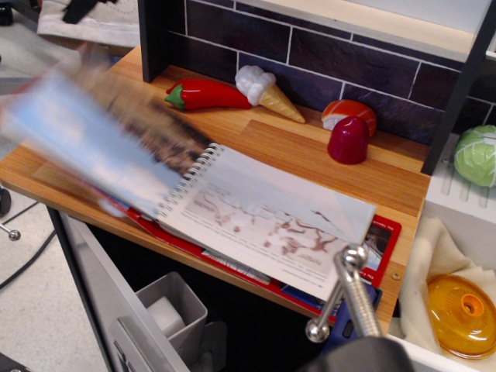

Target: Open book

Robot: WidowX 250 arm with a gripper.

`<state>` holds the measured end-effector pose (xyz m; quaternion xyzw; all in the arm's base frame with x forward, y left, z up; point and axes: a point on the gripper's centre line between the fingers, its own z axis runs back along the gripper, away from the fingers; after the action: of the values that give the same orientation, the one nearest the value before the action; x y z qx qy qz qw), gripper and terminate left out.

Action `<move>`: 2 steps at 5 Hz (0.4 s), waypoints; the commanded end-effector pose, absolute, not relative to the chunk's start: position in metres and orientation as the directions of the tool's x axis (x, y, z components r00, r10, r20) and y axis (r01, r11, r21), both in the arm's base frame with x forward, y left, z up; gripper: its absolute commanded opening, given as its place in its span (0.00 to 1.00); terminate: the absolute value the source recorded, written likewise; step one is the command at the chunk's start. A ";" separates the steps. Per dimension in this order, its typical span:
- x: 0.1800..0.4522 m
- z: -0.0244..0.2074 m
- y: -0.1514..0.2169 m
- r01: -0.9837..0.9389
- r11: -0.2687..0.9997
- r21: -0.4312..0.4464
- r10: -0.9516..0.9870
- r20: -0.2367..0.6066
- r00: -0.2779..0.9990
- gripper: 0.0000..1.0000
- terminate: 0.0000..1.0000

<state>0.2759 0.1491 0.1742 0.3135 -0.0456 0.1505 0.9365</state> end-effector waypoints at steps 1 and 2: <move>0.274 0.191 0.185 -0.407 0.758 0.510 0.397 0.135 0.908 1.00 0.00; 0.282 0.201 0.163 -0.298 0.897 0.326 0.274 0.119 0.954 1.00 0.00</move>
<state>0.2875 0.1616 0.1779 0.1645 0.0005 0.1445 0.9757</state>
